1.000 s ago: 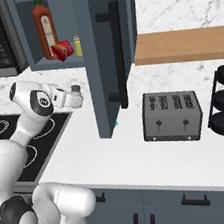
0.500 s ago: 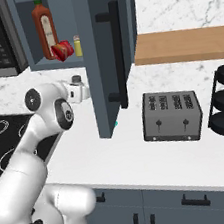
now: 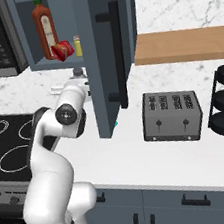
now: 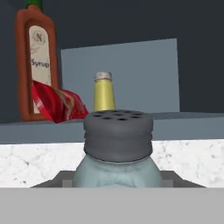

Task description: Put the shaker and condiment bottle from the counter next to their counterparts in the cabinet.

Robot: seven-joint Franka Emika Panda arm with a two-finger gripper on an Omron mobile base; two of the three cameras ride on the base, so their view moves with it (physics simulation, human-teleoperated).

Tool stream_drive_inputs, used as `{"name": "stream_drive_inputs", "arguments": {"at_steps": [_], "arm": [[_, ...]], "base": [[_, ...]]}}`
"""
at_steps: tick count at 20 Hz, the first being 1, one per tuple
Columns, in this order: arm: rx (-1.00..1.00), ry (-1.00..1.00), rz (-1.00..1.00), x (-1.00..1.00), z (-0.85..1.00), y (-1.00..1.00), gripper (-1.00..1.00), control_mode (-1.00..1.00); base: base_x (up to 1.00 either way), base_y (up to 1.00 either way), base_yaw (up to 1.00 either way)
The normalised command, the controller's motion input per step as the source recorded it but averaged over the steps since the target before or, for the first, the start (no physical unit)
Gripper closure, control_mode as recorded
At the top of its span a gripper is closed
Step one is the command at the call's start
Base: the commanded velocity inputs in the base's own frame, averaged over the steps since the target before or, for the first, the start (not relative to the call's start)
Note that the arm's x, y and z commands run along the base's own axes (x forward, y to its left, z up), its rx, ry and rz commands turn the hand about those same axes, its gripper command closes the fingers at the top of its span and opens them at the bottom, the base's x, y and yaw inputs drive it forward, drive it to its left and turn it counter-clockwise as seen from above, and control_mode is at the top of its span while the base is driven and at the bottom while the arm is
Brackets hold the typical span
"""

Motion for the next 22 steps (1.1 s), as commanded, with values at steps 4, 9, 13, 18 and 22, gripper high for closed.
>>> {"name": "stream_drive_inputs", "arguments": {"at_steps": [4,9,13,18,22], "arm": [[0.00,0.00,0.00,0.04,0.00,0.00,1.00,-1.00],[-0.01,0.08,-0.05,0.00,0.26,0.00,1.00,-1.00],[0.00,0.07,-0.19,0.04,0.56,0.00,1.00,-1.00],[0.00,0.02,-0.17,0.03,0.55,0.03,1.00,-1.00],[0.00,0.00,-0.01,0.04,0.26,0.04,1.00,-1.00]], "base": [[0.00,0.00,0.00],[0.00,0.00,0.00],[0.00,0.00,0.00],[0.00,0.00,0.00],[0.00,0.00,0.00]]}}
